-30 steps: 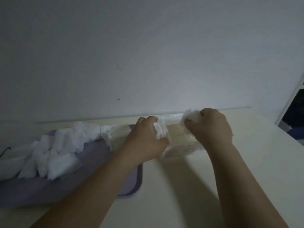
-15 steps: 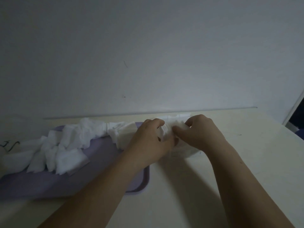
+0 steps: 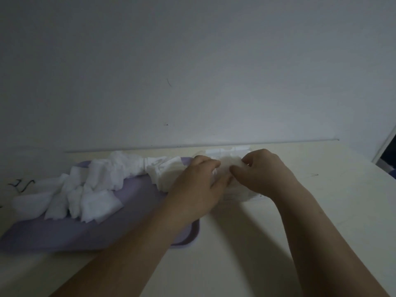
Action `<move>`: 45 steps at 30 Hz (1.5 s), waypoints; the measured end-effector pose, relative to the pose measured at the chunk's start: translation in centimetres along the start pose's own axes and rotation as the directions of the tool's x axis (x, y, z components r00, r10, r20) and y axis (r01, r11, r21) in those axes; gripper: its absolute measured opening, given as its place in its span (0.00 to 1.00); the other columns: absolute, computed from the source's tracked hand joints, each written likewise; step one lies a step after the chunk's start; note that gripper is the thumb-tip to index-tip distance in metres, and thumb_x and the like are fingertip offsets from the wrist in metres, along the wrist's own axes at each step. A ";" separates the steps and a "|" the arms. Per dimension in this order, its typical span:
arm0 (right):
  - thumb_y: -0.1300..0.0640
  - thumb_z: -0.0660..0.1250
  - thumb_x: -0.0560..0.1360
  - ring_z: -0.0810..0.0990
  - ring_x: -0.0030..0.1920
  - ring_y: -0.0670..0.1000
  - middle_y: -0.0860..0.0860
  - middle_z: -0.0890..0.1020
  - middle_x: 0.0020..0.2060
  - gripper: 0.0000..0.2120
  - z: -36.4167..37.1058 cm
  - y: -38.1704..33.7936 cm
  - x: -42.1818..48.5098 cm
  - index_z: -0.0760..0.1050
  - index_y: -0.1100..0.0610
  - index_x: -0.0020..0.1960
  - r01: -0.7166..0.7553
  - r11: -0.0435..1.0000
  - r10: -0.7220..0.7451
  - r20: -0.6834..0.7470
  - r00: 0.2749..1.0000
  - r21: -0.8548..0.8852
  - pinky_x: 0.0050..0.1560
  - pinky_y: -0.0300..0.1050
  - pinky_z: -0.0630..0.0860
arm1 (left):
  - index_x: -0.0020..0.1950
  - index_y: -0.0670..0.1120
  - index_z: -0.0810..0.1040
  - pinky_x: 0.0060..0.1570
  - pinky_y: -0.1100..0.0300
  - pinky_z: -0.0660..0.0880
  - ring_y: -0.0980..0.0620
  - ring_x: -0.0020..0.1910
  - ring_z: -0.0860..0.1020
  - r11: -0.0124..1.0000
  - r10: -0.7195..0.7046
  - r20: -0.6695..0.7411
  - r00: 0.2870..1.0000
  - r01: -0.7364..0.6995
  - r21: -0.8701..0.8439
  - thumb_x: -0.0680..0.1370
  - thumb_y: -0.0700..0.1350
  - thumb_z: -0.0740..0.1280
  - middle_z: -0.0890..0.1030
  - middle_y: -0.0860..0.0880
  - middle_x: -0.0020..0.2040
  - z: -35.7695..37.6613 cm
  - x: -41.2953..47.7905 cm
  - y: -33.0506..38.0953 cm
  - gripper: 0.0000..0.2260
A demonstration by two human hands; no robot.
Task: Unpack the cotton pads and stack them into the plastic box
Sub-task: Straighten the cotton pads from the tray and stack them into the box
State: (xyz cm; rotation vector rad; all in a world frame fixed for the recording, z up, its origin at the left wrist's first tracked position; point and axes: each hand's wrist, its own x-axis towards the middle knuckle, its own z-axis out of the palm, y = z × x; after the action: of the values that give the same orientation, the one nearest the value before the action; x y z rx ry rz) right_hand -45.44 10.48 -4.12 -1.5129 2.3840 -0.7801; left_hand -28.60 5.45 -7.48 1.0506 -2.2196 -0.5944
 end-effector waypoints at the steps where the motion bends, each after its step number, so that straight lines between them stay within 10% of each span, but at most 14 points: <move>1: 0.46 0.69 0.73 0.77 0.34 0.53 0.48 0.76 0.28 0.16 -0.2 0.0 -0.2 0.75 0.58 0.35 0.000 1.000 0.000 -0.012 1.000 0.001 0.33 0.44 0.72 | 0.71 0.49 0.76 0.69 0.52 0.72 0.52 0.65 0.76 1.000 0.002 -0.003 1.000 -0.002 -0.011 0.82 0.58 0.64 0.73 0.53 0.70 -0.2 -0.1 -0.1 0.21; 5: 0.48 0.65 0.70 0.70 0.33 0.55 0.49 0.69 0.28 0.14 -0.7 -0.2 -0.6 0.64 0.55 0.33 -0.005 0.999 0.007 -0.035 0.999 0.049 0.35 0.43 0.66 | 0.77 0.50 0.70 0.76 0.55 0.63 0.56 0.74 0.68 0.999 -0.023 -0.039 0.999 0.022 -0.038 0.85 0.56 0.59 0.71 0.54 0.75 -1.8 -1.0 -0.3 0.21; 8: 0.51 0.64 0.73 0.82 0.52 0.56 0.50 0.84 0.48 0.11 -0.7 -0.6 -1.1 0.83 0.49 0.52 -0.010 1.000 0.013 -0.106 0.994 0.030 0.50 0.49 0.76 | 0.73 0.48 0.75 0.69 0.52 0.71 0.54 0.66 0.75 0.999 0.021 -0.067 0.998 -0.023 -0.031 0.84 0.51 0.60 0.75 0.53 0.70 -3.5 -1.9 -1.2 0.19; 10: 0.58 0.65 0.77 0.79 0.66 0.55 0.49 0.82 0.64 0.20 0.2 -1.8 -1.9 0.80 0.52 0.69 0.100 0.994 -0.087 -0.293 0.952 0.032 0.60 0.52 0.77 | 0.68 0.48 0.78 0.64 0.52 0.75 0.52 0.59 0.78 0.999 0.026 -0.176 0.984 -0.019 0.044 0.80 0.47 0.65 0.76 0.53 0.66 -5.3 -2.3 -2.9 0.16; 13: 0.62 0.65 0.76 0.82 0.61 0.57 0.52 0.84 0.60 0.17 2.3 -4.2 -3.3 0.84 0.58 0.62 0.436 0.899 -0.366 -0.460 0.809 0.052 0.57 0.49 0.79 | 0.69 0.47 0.78 0.67 0.50 0.72 0.43 0.65 0.74 0.941 -0.044 -0.259 0.965 0.127 0.314 0.77 0.47 0.71 0.74 0.49 0.70 -7.6 -1.8 -5.3 0.20; 17: 0.58 0.61 0.74 0.84 0.57 0.54 0.52 0.85 0.56 0.20 5.9 -6.9 -4.6 0.85 0.59 0.60 0.586 0.772 -0.504 -0.323 0.801 0.247 0.59 0.50 0.81 | 0.75 0.47 0.71 0.69 0.49 0.72 0.41 0.69 0.75 0.928 -0.275 -0.049 0.960 0.279 0.248 0.75 0.54 0.73 0.76 0.45 0.72 -8.6 -1.3 -7.0 0.30; 22: 0.60 0.67 0.79 0.77 0.69 0.51 0.51 0.76 0.72 0.28 7.6 -7.1 -5.4 0.71 0.55 0.78 0.403 0.845 -0.423 -0.019 0.906 0.351 0.63 0.33 0.67 | 0.59 0.55 0.81 0.59 0.49 0.79 0.48 0.54 0.81 0.960 -0.258 0.012 0.966 0.254 0.118 0.74 0.53 0.69 0.82 0.51 0.54 -7.7 -2.0 -8.0 0.14; 28: 0.56 0.72 0.77 0.81 0.66 0.53 0.51 0.81 0.68 0.27 9.1 -6.7 -4.4 0.73 0.53 0.76 0.335 0.908 -0.350 0.016 0.937 0.251 0.66 0.46 0.76 | 0.53 0.48 0.84 0.44 0.72 0.75 0.66 0.44 0.81 0.968 -0.220 -0.064 0.974 0.209 -0.137 0.74 0.33 0.71 0.84 0.56 0.46 -8.3 -4.0 -8.7 0.13; 32: 0.49 0.75 0.77 0.84 0.56 0.51 0.48 0.85 0.59 0.24 9.1 -7.0 -4.8 0.77 0.48 0.72 0.329 0.914 -0.354 0.069 0.933 0.236 0.60 0.46 0.79 | 0.71 0.53 0.75 0.58 0.68 0.77 0.63 0.61 0.79 0.947 -0.245 0.047 0.968 0.249 -0.205 0.72 0.41 0.74 0.81 0.59 0.59 -8.6 -5.5 -9.7 0.27; 38: 0.52 0.75 0.76 0.80 0.36 0.43 0.49 0.84 0.37 0.05 9.6 -6.9 -4.6 0.81 0.51 0.49 0.298 0.878 -0.313 -0.021 0.950 0.375 0.38 0.37 0.75 | 0.68 0.63 0.72 0.57 0.52 0.80 0.55 0.58 0.80 0.957 -0.281 0.001 0.960 0.281 -0.069 0.69 0.51 0.74 0.79 0.62 0.55 -9.6 -6.5 -10.0 0.28; 45: 0.53 0.77 0.75 0.84 0.38 0.58 0.55 0.85 0.36 0.07 9.3 -6.5 -4.7 0.81 0.54 0.44 0.220 0.784 -0.239 -0.045 0.970 0.581 0.43 0.59 0.81 | 0.53 0.43 0.84 0.35 0.68 0.75 0.58 0.41 0.84 0.713 -0.340 0.054 0.939 0.295 -0.636 0.67 0.37 0.82 0.88 0.50 0.46 -10.1 -6.1 -8.7 0.17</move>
State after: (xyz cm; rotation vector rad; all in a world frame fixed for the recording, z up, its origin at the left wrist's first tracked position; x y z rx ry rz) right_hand -34.20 9.48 -8.93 -1.5208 1.6977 -1.3767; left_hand -13.99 3.92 -7.56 1.0492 -1.5679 -1.3357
